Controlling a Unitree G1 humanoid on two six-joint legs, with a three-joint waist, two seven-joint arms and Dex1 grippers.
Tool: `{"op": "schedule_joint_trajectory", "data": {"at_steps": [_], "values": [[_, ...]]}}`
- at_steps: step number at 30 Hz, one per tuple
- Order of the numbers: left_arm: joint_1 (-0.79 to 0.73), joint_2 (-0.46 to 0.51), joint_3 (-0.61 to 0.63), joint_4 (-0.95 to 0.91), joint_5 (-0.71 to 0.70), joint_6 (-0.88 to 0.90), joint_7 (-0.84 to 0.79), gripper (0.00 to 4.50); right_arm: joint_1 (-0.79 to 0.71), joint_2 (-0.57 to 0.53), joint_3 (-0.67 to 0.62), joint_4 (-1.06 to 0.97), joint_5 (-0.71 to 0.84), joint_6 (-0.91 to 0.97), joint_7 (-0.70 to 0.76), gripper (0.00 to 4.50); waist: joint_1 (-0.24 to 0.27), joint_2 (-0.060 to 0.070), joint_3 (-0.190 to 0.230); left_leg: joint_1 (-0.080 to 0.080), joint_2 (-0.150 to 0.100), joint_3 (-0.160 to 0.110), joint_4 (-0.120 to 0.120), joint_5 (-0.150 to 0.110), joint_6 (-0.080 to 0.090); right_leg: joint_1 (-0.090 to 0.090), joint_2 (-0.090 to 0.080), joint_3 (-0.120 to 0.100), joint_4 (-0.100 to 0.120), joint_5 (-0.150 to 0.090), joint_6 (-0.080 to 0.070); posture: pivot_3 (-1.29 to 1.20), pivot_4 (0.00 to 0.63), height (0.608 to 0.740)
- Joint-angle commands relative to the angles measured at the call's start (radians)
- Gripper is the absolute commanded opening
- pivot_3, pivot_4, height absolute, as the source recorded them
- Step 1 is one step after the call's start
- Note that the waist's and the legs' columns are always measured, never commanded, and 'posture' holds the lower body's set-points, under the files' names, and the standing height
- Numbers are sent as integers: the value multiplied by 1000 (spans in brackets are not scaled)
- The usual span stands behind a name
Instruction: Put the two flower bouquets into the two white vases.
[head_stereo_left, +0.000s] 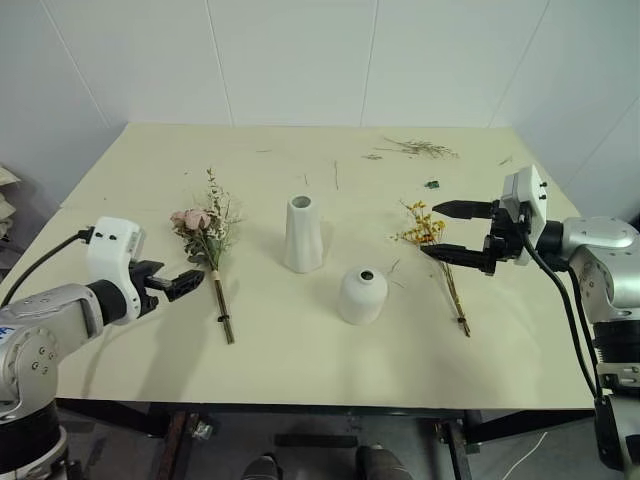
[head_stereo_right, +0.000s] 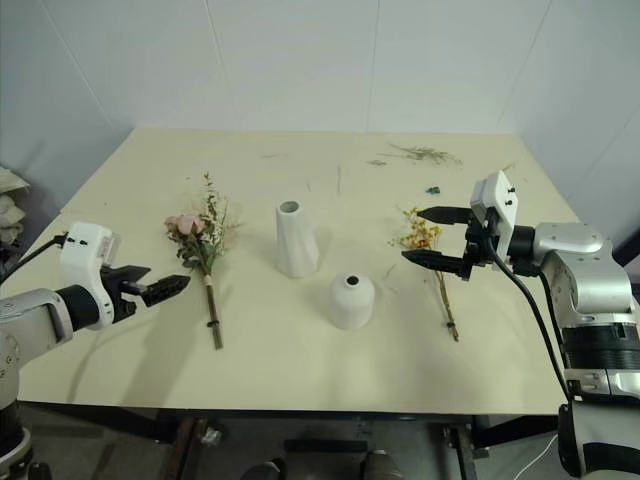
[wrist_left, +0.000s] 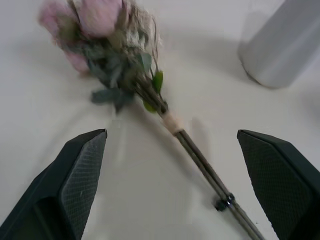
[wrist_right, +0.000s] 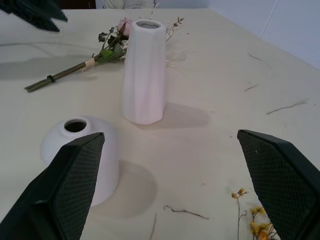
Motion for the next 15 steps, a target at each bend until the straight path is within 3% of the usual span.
{"op": "schedule_joint_trajectory", "data": {"at_steps": [1,5,11,15], "values": [[-71,-51,27,-10,34,121,86,4464,-42,3,-12,26,-8,-34,20,4500,-1,0,0,0,0,0,0,0,0,0,0,0,0,0,0,0,150,740],[-151,-172,35,87,77,131,238,4464,-45,2,-14,28,-8,-30,43,4500,2,0,0,0,0,0,1,0,-1,1,0,0,-1,0,0,0,150,740],[-201,-228,-3,155,50,131,325,4464,-40,-13,-30,25,5,-20,76,4500,3,0,0,0,0,0,1,-1,-2,1,0,0,-1,0,1,0,150,740],[-284,-276,-15,263,110,131,381,4464,-18,-19,-51,0,7,-12,55,4500,13,-1,0,0,0,0,2,-1,-2,1,0,0,-1,1,1,0,150,740]]}}
